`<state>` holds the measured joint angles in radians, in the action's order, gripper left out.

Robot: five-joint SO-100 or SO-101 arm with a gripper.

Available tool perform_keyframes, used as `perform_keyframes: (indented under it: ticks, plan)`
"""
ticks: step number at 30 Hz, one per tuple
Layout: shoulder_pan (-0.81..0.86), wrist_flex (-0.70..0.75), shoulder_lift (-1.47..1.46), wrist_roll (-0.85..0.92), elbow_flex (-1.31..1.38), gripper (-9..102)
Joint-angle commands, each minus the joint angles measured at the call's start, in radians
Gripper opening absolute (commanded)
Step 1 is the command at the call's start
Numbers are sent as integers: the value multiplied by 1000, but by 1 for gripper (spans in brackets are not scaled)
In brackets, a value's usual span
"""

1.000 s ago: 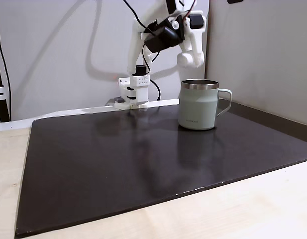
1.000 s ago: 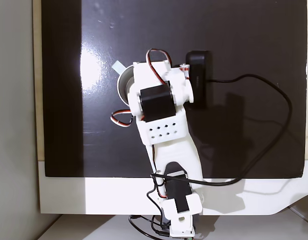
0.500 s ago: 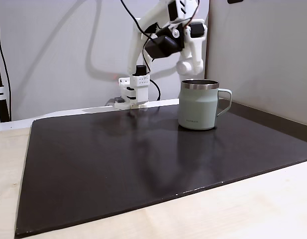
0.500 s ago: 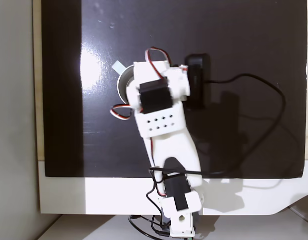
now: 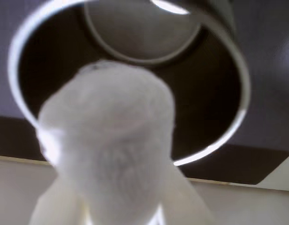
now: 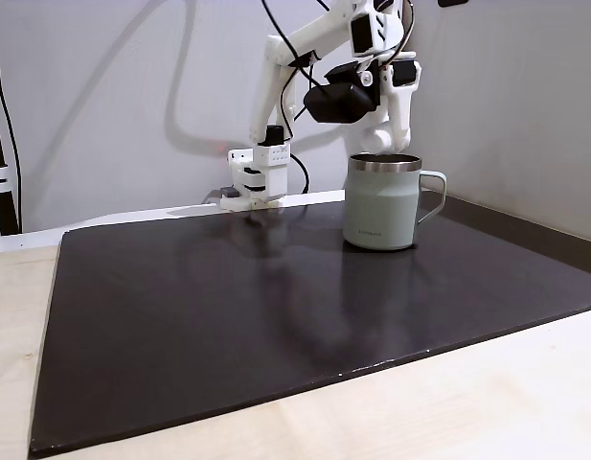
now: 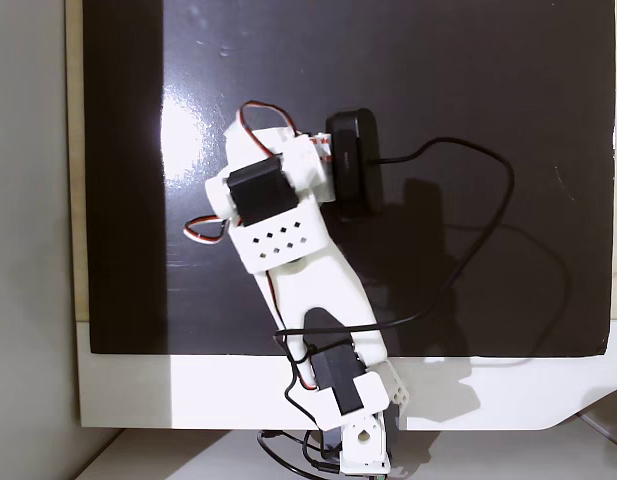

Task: Grasp a gauze and put it in the cup.

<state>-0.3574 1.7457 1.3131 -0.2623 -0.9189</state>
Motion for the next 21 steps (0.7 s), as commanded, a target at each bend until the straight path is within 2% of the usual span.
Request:
perform_keyframes:
  ticks: [1, 3, 8, 10, 21]
  plan:
    - [-14, -2, 11, -8, 29, 0]
    - [-14, 3, 9, -5, 29, 1]
    - [-12, 28, 8, -2, 25, 32]
    - [-12, 28, 8, 6, 25, 38]
    - [-17, 21, 25, 11, 29, 40]
